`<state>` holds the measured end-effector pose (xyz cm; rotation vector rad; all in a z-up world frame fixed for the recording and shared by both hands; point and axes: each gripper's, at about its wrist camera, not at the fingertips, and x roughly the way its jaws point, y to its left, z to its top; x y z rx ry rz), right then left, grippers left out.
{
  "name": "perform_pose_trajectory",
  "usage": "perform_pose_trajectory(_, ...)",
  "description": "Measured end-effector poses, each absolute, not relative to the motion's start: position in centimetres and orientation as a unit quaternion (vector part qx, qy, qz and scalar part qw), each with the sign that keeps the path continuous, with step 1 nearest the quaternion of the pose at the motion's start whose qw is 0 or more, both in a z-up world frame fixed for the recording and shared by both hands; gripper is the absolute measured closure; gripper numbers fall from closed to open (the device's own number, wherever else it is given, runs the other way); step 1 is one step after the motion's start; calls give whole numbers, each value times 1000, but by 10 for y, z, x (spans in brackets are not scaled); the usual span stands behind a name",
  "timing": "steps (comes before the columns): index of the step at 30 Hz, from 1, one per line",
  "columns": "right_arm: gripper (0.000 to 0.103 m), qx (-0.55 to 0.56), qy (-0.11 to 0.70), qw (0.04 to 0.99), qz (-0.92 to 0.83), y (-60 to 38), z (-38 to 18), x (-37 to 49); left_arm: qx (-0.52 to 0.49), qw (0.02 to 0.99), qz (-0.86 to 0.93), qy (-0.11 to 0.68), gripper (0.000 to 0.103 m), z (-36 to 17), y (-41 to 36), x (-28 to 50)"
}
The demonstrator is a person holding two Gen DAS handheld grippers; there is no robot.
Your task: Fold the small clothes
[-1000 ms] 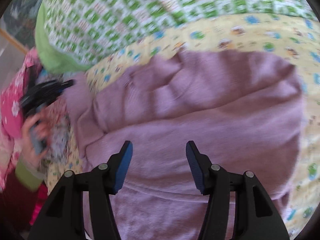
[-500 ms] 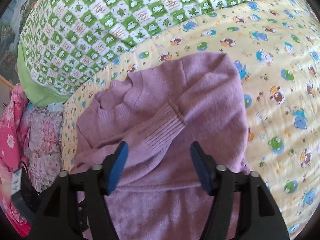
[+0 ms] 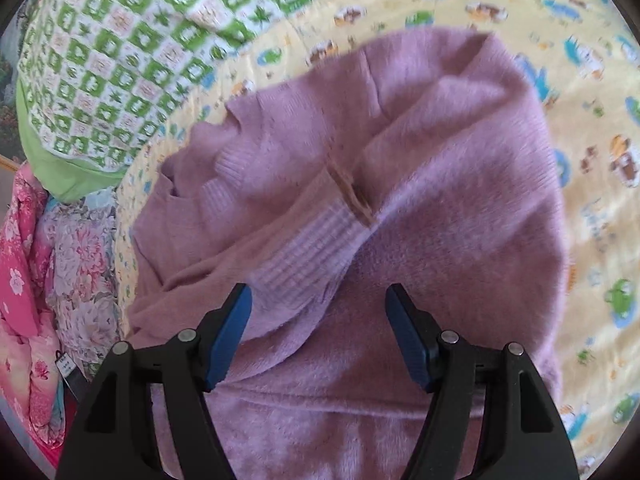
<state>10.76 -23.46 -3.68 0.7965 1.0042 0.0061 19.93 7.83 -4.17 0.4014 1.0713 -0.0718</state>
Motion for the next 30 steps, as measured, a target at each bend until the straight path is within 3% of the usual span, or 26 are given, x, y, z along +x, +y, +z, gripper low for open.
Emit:
perform_pose_trajectory(2,40,373,459,806,5,-231,-37,114,171,843,-12,509,46,-42,79,210)
perform_pose_trajectory(4,94,382,454,805,27,-226,-33,124,160,849,32,503,51,-41,80,221)
perform_pose_trajectory(6,95,365,425,828,23,-222,-7,124,122,848,59,512,53,-40,89,230)
perform_pose_trajectory(11,95,367,223,900,73,-228,110,51,48,852,69,516,58,-30,103,227)
perform_pose_trajectory(13,95,354,246,902,28,-235,102,32,45,856,63,511,58,-28,101,221)
perform_pose_trajectory(16,95,389,336,857,-30,-256,31,27,59,852,56,517,61,-33,92,211)
perform_pose_trajectory(19,95,422,364,829,-50,-264,-12,21,58,850,51,521,61,-37,94,213)
perform_pose_trajectory(24,95,401,361,841,-49,-254,-5,12,55,851,55,519,59,-32,99,206)
perform_pose_trajectory(26,93,381,406,828,-60,-253,-16,21,46,848,56,526,59,-36,104,205)
perform_pose_trajectory(28,87,362,485,792,-78,-250,-33,29,37,844,55,533,59,-39,106,202)
perform_pose_trajectory(30,79,354,500,785,-90,-246,-29,24,30,843,52,535,58,-39,110,200)
